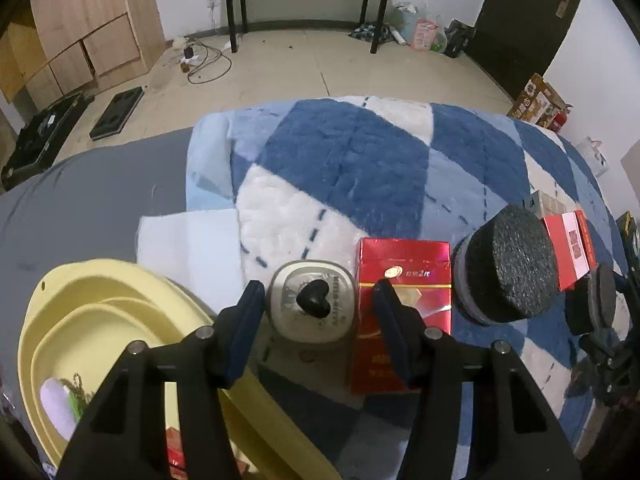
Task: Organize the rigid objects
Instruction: 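Grasp round silver timer with left tool while right tool grasps black foam disc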
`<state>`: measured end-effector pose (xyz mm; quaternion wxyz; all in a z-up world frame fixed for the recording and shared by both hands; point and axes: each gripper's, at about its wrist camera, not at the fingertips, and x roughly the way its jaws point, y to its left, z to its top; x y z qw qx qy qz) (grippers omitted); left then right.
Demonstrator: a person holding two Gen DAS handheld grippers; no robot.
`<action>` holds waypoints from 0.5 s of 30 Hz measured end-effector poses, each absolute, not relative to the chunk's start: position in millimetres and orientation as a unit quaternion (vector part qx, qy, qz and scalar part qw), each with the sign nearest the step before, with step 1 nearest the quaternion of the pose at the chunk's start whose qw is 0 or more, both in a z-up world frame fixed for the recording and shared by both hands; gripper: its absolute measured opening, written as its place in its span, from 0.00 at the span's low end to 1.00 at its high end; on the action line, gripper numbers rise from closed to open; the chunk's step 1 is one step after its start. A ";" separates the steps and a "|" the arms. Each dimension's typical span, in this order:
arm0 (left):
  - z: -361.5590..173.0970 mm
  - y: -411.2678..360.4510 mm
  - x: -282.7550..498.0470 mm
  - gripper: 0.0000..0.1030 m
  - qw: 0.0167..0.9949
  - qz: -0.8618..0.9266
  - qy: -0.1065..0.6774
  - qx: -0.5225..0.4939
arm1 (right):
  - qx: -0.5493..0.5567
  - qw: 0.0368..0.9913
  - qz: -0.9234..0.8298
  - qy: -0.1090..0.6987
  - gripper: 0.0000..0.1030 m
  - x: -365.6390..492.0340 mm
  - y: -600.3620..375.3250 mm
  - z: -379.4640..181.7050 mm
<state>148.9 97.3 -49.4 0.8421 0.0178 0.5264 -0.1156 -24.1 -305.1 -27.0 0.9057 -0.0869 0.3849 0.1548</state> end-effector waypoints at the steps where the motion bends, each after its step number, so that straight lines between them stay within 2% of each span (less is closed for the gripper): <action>1: -50.1 98.7 150.9 0.56 0.841 -0.118 0.529 0.013 | -0.089 0.905 0.157 0.385 0.99 -21.6 -303.4 -30.1; 3: -51.4 103.9 155.9 0.56 0.838 -0.124 0.532 -0.005 | -0.090 0.903 0.162 0.388 0.98 -15.7 -300.1 -37.4; 5: -53.2 108.7 156.5 0.56 0.837 -0.132 0.531 -0.017 | -0.099 0.903 0.163 0.386 0.92 -8.1 -295.6 -43.0; 6: -54.1 110.0 156.9 0.55 0.836 -0.134 0.531 -0.024 | -0.101 0.902 0.164 0.387 0.86 -5.1 -295.5 -44.8; 7: -53.4 112.2 156.4 0.48 0.835 -0.135 0.532 -0.029 | -0.103 0.900 0.169 0.389 0.79 -1.4 -295.0 -46.4; 9: -49.4 112.4 153.9 0.48 0.837 -0.130 0.531 -0.019 | -0.109 0.898 0.177 0.389 0.66 3.9 -293.8 -49.5; 15: -50.5 109.5 147.0 0.50 0.837 -0.131 0.531 0.012 | -0.107 0.898 0.186 0.384 0.66 9.4 -296.4 -51.7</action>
